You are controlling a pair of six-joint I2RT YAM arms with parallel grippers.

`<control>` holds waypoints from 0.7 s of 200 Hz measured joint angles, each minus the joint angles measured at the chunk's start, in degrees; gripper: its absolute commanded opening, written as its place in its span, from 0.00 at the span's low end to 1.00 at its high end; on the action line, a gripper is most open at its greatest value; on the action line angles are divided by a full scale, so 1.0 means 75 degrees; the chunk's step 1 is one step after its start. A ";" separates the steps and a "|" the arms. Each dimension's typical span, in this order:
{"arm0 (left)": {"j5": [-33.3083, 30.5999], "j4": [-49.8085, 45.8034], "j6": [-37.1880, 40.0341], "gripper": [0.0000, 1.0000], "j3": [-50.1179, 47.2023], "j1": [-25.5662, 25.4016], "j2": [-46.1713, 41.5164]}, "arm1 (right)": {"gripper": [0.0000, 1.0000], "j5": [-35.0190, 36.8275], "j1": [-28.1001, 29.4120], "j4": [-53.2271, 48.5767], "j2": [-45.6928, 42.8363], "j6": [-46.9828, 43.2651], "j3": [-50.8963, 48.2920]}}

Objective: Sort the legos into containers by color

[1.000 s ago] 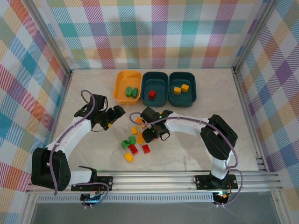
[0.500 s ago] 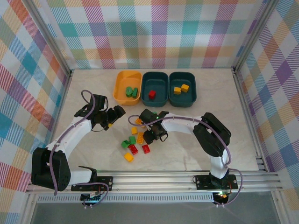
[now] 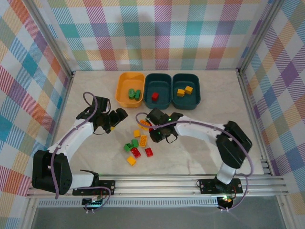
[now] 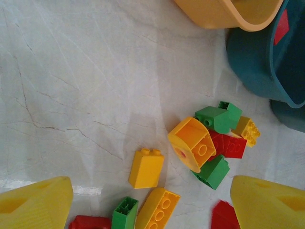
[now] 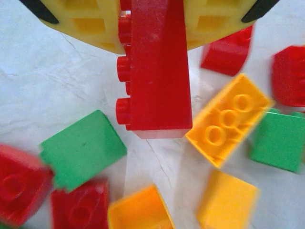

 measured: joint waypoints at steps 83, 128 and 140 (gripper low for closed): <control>-0.0146 -0.0498 0.0242 0.84 0.0522 -0.1469 0.0527 | 0.19 0.0181 -0.2672 0.0076 0.2305 -0.0289 0.4197; -0.0321 -0.1064 0.0737 0.84 0.0615 -0.1679 0.0443 | 0.24 0.0574 -0.2731 -0.1233 0.5281 -0.0469 0.7673; -0.0323 -0.1134 0.0822 0.84 0.0612 -0.1682 0.0443 | 0.31 0.0603 -0.2736 -0.1635 0.5829 -0.0469 0.8411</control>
